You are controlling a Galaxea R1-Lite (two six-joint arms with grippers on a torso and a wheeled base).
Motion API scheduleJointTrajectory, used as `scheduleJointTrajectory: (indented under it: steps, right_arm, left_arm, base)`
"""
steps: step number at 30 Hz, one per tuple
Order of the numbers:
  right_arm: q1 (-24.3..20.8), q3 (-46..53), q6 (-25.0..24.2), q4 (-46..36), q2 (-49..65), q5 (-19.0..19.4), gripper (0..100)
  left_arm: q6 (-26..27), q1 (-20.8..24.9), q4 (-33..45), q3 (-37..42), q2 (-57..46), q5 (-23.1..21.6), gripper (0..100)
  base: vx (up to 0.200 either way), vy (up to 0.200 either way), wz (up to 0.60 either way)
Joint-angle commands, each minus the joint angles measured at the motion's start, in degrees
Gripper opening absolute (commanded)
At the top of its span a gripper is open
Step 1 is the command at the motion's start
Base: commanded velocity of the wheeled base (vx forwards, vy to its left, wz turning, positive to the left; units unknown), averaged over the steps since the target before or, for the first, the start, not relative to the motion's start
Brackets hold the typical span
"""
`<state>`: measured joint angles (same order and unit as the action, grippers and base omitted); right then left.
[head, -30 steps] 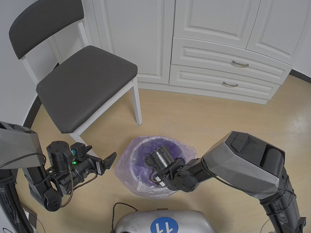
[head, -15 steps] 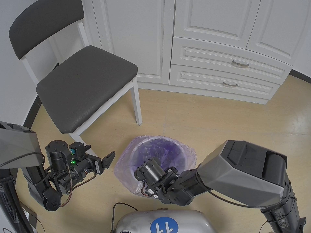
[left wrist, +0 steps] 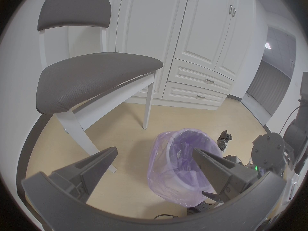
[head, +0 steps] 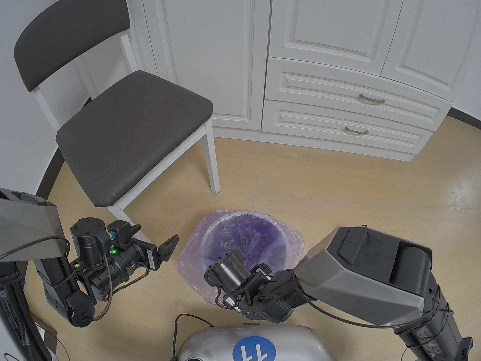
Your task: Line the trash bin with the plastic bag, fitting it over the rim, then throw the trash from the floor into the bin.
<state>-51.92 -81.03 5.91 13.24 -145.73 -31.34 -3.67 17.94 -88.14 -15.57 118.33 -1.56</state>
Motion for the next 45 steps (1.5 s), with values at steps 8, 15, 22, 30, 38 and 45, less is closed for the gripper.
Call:
scheduleJointTrajectory:
  steps: [8, 15, 22, 30, 38, 45]
  right_arm:
    - [2.7, -11.8, 0.9, -0.8, -7.8, 0.1, 100]
    - [5.2, -19.5, 4.3, -6.7, -10.2, 0.1, 100]
    - [6.4, -28.5, 4.3, -12.4, -13.2, 0.6, 100]
    - [7.6, -32.8, 4.4, -19.5, -14.1, 2.1, 100]
    - [7.2, -30.9, 3.5, -19.9, -12.6, 2.2, 100]
    - [4.3, -21.3, 1.8, -19.7, -3.3, 2.1, 100]
  left_arm:
    - [0.0, 0.0, 0.0, -0.2, 1.1, 0.1, 100]
    - [0.0, 0.0, 0.0, -0.3, 1.6, 0.1, 100]
    - [0.0, 0.0, 0.0, -0.3, 2.1, 0.1, 100]
    - [-0.1, 0.0, 0.0, -0.3, 2.7, 0.1, 100]
    - [-0.1, 0.1, 0.0, -0.5, 3.1, 0.1, 100]
    - [-0.3, -0.1, 0.0, -0.7, 4.2, 0.0, 100]
  base:
    - [0.0, 0.0, 0.0]
    - [0.0, 0.0, 0.0]
    - [0.0, 0.0, 0.0]
    - [0.0, 0.0, 0.0]
    - [0.0, 0.0, 0.0]
    - [0.0, 0.0, 0.0]
